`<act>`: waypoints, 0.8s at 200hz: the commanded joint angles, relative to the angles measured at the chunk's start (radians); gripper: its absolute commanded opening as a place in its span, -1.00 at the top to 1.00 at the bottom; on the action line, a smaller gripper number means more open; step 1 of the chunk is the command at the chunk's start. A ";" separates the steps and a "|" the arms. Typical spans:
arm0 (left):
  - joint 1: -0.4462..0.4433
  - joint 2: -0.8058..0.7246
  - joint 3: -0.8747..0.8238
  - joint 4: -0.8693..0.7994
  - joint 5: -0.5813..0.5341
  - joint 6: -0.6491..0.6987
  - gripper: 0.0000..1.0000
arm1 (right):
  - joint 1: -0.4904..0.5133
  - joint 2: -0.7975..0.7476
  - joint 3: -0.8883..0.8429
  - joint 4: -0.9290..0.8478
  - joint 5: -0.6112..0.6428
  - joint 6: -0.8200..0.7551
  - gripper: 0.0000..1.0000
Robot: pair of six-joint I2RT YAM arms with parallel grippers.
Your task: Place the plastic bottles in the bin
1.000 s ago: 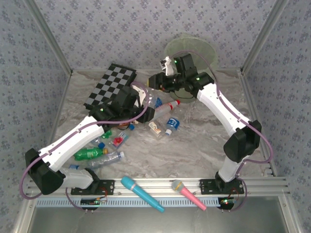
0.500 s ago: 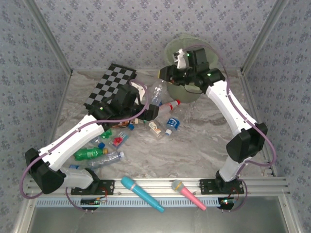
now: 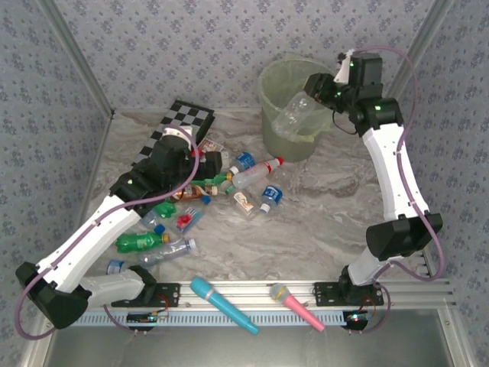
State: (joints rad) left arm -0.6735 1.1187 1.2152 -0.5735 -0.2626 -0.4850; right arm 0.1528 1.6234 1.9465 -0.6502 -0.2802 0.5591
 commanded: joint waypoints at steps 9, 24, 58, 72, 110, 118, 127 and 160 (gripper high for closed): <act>0.023 -0.049 -0.040 0.027 -0.017 -0.065 -1.00 | -0.046 -0.010 0.075 0.028 0.118 -0.012 0.25; 0.025 -0.056 -0.046 0.021 -0.016 -0.069 -0.99 | -0.077 0.005 0.101 0.045 0.121 0.007 0.23; 0.028 -0.065 -0.056 0.018 -0.005 -0.082 -1.00 | -0.127 0.046 0.155 0.149 0.143 0.062 0.21; 0.029 -0.069 -0.060 0.022 -0.001 -0.082 -0.99 | -0.127 0.066 0.164 0.187 0.171 0.058 0.21; 0.033 -0.071 -0.063 0.018 0.004 -0.079 -0.99 | -0.094 0.176 0.251 0.165 0.214 -0.035 0.19; 0.033 -0.072 -0.062 0.016 0.005 -0.078 -1.00 | -0.080 0.203 0.275 0.149 0.223 -0.067 0.18; 0.032 -0.072 -0.062 0.013 0.004 -0.076 -0.99 | -0.064 0.233 0.300 0.133 0.229 -0.102 0.18; 0.034 -0.074 -0.063 0.003 0.002 -0.078 -0.99 | -0.009 0.319 0.369 0.054 0.236 -0.183 0.17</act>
State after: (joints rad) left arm -0.6468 1.0676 1.1542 -0.5716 -0.2615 -0.5518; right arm 0.1081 1.9007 2.2539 -0.5266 -0.0689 0.4717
